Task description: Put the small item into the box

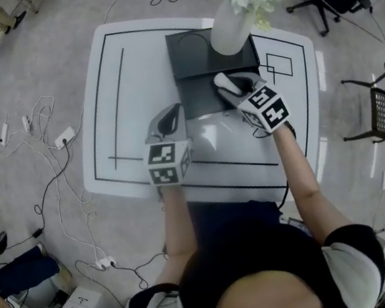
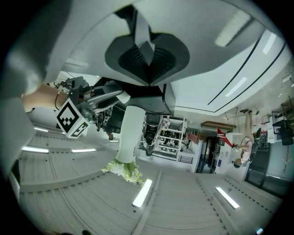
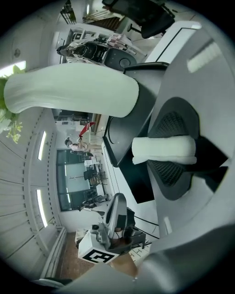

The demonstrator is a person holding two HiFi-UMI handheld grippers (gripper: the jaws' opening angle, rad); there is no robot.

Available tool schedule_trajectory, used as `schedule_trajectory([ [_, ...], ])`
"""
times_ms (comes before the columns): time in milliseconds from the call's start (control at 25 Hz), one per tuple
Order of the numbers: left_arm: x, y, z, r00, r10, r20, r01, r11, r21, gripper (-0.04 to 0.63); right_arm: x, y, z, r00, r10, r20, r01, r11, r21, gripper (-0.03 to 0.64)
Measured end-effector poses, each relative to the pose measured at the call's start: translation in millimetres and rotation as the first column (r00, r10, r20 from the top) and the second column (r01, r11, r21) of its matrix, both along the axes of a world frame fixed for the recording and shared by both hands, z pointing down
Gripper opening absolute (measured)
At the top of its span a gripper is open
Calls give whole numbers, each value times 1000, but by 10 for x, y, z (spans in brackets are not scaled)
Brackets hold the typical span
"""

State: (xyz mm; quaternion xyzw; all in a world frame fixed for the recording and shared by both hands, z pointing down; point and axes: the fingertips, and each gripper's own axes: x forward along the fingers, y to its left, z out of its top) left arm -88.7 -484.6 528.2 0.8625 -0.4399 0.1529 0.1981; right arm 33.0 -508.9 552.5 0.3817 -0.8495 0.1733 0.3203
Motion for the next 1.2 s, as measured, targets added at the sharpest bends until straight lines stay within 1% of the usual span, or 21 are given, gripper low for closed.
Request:
schedule_trajectory([
  [240, -7, -28, 38, 1000, -2, 0, 2, 1000, -10, 8, -72, -54, 136, 995, -65, -82, 63, 998, -25, 143],
  [720, -57, -74, 78, 1000, -26, -5, 26, 999, -24, 8, -188, -45, 354, 983, -144, -112, 131, 985, -115, 143],
  [1000, -36, -81, 110, 1000, -21, -2, 21, 999, -31, 8, -193, 1, 448, 973, -170, -155, 143, 975, -169, 144],
  [1200, -68, -81, 112, 1000, -28, -3, 28, 999, -30, 8, -206, 11, 473, 968, -178, -176, 146, 973, -177, 149],
])
